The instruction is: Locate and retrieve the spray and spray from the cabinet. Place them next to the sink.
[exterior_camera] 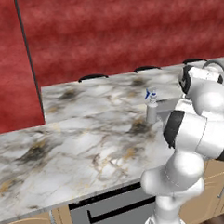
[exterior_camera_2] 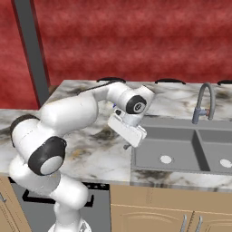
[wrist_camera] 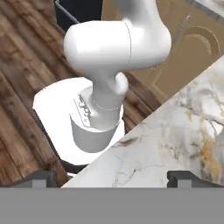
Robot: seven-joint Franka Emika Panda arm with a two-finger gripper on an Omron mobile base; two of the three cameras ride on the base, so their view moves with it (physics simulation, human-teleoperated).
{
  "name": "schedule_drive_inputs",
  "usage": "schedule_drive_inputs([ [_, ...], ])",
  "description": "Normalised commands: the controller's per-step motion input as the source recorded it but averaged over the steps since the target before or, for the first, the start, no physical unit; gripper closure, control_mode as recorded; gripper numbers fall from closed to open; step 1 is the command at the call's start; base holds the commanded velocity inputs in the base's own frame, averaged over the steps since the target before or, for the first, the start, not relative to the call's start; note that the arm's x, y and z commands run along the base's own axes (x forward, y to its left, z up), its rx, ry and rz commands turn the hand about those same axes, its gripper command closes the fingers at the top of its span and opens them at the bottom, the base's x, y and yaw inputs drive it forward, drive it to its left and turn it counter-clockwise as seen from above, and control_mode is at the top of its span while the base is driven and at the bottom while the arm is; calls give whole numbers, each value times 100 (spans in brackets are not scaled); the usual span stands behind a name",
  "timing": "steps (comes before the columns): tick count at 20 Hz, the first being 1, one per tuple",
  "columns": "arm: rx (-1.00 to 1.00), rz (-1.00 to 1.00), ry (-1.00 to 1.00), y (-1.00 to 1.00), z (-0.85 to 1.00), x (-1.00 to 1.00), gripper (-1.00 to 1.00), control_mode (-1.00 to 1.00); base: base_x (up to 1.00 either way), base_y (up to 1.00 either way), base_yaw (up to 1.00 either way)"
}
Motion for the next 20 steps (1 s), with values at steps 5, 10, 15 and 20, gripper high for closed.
schedule_drive_inputs([
  [5, -31, 14, -31, 65, 45, -26, -100, -100, 0, 0, 0],
  [10, -24, 10, -20, 61, 24, -34, -100, -100, 0, 0, 0],
  [15, 1, 1, -9, 31, 1, -32, -100, -100, 0, 0, 0],
  [20, -2, 19, -18, 58, 20, -45, -100, -100, 0, 0, 0],
])
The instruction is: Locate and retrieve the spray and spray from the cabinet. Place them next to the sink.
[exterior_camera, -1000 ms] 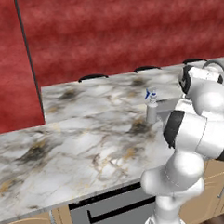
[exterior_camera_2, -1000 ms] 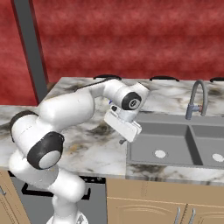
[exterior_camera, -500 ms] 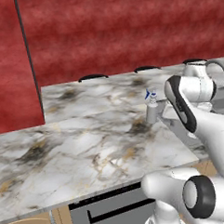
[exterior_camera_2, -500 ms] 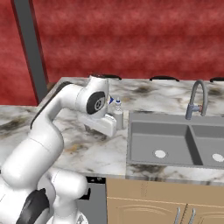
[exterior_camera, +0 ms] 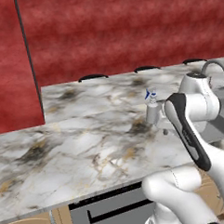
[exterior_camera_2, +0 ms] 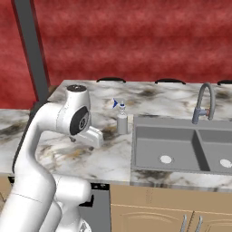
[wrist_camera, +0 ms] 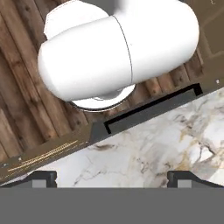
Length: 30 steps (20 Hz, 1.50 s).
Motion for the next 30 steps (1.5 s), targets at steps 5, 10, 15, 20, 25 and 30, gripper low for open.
schedule_drive_inputs([
  [5, -6, 26, -12, 44, 32, -38, -100, -100, 0, 0, 0],
  [10, -10, 20, -23, 1, 41, -57, -100, -100, 0, 0, 0],
  [15, -10, 16, -21, 3, 50, -65, -100, -100, 0, 0, 0],
  [20, -5, 5, -16, 24, 52, -49, -100, -100, 0, 0, 0],
  [25, -12, 0, 18, 44, 23, -25, -100, -100, 0, 0, 0],
  [30, -11, -2, 34, 31, 2, -16, -100, -100, 0, 0, 0],
])
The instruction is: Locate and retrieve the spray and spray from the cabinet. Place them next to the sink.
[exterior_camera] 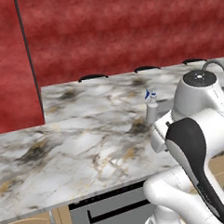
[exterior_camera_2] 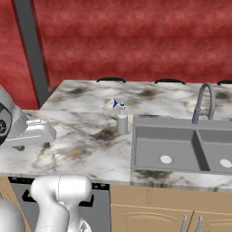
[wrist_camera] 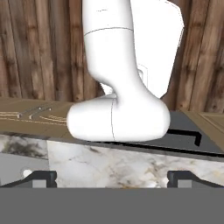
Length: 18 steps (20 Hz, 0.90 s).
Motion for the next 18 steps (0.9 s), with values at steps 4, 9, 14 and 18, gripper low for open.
schedule_drive_inputs([
  [4, -1, 0, 13, 11, -5, -5, -100, -100, 0, 0, 0],
  [9, 0, 0, 2, 0, -3, 0, -100, -100, 0, 0, 0],
  [14, 0, 0, 1, 3, 0, -8, -100, -100, 0, 0, 0],
  [18, 0, 0, 1, 3, -1, -6, -100, 100, -2, 0, 0],
])
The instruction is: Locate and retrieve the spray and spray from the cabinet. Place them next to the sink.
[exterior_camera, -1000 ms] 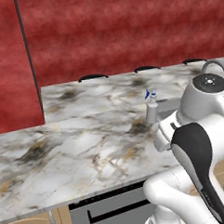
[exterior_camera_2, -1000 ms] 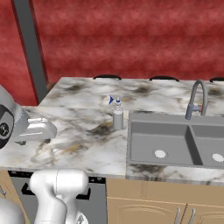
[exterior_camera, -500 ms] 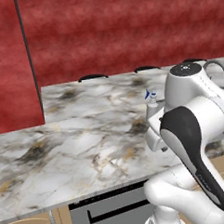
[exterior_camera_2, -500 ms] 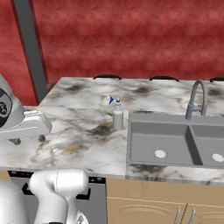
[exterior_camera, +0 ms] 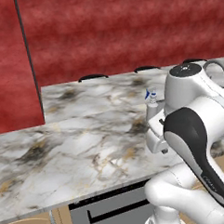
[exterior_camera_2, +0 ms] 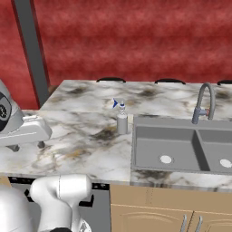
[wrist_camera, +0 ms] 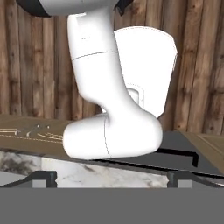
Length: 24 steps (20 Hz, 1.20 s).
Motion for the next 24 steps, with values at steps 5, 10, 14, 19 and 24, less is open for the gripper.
schedule_drive_inputs([
  [5, 0, 0, 0, 0, 0, 0, -100, 100, -8, 5, 2],
  [10, 0, 0, 0, 0, 0, 0, -100, 100, -4, 12, 10],
  [14, 0, 0, 0, 0, 0, 0, -100, 100, -5, 24, 18],
  [19, 0, 0, 0, 0, 0, 0, -100, 100, -2, 35, 40],
  [24, 0, 0, 0, 0, 0, 0, -100, 100, 0, 35, 47],
])
